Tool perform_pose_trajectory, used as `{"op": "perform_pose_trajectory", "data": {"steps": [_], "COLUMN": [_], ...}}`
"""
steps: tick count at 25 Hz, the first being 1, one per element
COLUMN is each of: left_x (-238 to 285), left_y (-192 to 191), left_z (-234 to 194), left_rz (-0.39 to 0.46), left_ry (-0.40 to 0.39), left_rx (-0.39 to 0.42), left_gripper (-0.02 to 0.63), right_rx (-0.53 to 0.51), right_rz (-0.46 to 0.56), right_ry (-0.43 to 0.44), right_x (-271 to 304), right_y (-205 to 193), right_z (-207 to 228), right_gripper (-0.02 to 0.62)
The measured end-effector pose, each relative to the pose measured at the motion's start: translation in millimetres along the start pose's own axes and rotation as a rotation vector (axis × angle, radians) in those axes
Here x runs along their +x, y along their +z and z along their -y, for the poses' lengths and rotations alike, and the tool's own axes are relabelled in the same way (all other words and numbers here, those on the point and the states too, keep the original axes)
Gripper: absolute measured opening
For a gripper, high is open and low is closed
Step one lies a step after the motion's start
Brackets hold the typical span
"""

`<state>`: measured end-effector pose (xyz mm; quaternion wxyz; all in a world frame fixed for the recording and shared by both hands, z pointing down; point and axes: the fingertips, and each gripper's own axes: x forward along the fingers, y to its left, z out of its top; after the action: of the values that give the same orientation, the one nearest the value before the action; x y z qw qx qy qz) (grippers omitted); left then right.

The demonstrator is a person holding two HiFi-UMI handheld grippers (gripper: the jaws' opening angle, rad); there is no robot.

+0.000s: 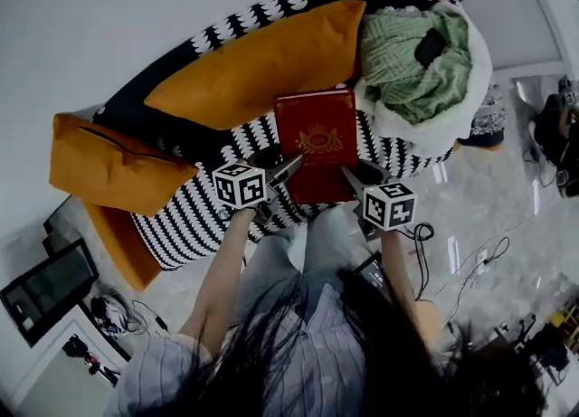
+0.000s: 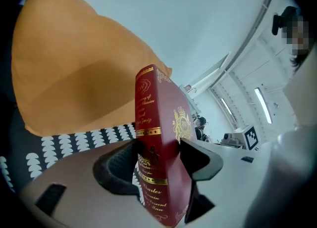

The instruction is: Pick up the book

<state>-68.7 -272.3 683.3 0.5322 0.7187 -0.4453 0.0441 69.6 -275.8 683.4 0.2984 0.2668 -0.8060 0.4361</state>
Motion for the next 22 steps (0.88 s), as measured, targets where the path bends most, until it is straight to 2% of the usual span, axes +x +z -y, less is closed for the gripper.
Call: {"op": "perform_pose_trajectory", "data": {"steps": [11,16,22], "left_x": [-75.8,-105.6,-140.1], "left_y": [23.2,32.1,32.4], "left_z": [46.1,72.1,99.7], "left_rz": [0.072,0.145,0.176], "left_ry": [-0.006,-0.007,-0.039], "left_rx": [0.095,0.116,0.164], "left_gripper": [0.276,0.275,0.275], "right_rx": [-0.033,-0.039,-0.108], "right_rz": [0.033,0.079,0.116], "right_ry": [0.004,0.002,-0.007], "right_x": [-44.3,-70.3,-99.5], "right_y": [13.6,21.3,21.5], "right_z": [-71.5,-98.5,-130.8], "right_gripper": [0.158,0.157,0.157]}}
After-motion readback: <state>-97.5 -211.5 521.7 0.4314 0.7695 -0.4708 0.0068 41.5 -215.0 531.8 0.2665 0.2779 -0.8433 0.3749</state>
